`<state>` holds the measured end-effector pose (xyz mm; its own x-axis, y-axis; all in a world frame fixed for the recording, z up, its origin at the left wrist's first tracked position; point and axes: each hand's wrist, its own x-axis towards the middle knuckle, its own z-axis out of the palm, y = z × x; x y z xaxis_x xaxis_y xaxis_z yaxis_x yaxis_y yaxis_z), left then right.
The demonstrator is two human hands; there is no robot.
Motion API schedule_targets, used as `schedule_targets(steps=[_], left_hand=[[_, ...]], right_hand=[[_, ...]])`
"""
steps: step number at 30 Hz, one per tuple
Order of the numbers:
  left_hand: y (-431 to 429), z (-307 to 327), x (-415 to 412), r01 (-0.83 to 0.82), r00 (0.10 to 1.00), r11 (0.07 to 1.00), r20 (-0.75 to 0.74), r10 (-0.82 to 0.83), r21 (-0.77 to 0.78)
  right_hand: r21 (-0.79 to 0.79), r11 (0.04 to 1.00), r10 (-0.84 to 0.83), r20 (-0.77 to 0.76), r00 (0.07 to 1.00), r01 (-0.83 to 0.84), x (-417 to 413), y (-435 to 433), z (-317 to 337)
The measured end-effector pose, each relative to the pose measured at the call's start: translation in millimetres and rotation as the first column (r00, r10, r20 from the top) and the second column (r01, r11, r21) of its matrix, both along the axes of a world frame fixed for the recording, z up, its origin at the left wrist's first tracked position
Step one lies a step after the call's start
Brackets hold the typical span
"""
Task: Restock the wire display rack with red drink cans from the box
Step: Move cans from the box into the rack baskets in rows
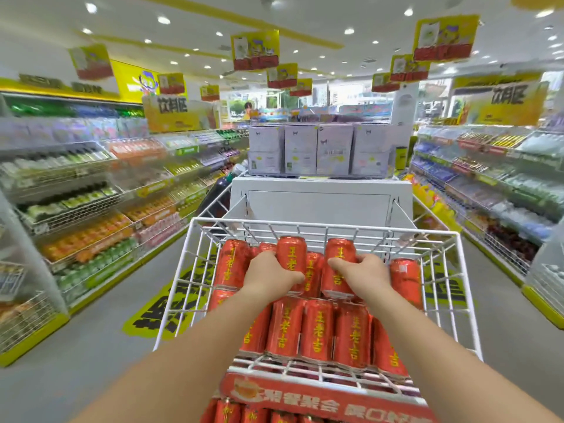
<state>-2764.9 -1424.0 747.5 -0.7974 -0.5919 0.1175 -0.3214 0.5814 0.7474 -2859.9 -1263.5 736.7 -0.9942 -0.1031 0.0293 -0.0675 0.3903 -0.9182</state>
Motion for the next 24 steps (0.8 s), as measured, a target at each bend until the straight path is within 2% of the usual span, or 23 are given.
schedule_targets(steps=[8, 15, 20, 24], left_hand=[[8.0, -11.6, -22.0, 0.013, 1.000, 0.987, 0.030, -0.009, -0.157], [15.1, -27.2, -32.9, 0.024, 0.997, 0.962, 0.077, -0.003, -0.271], [12.7, -26.6, -35.4, 0.042, 0.986, 0.940, 0.169, 0.017, -0.339], [14.1, -30.2, -31.3, 0.051, 0.982, 0.868, 0.184, 0.048, -0.494]], right_hand=[[-0.032, 0.999, 0.021, 0.020, 1.000, -0.020, -19.7, -13.4, -22.0], [0.099, 0.991, 0.105, -0.141, 0.984, -0.091, -17.9, -15.4, -27.4], [0.144, 0.983, 0.141, -0.182, 0.973, -0.116, -18.0, -20.3, -27.9], [0.185, 0.977, 0.144, -0.203, 0.969, -0.106, -17.6, -22.8, -29.7]])
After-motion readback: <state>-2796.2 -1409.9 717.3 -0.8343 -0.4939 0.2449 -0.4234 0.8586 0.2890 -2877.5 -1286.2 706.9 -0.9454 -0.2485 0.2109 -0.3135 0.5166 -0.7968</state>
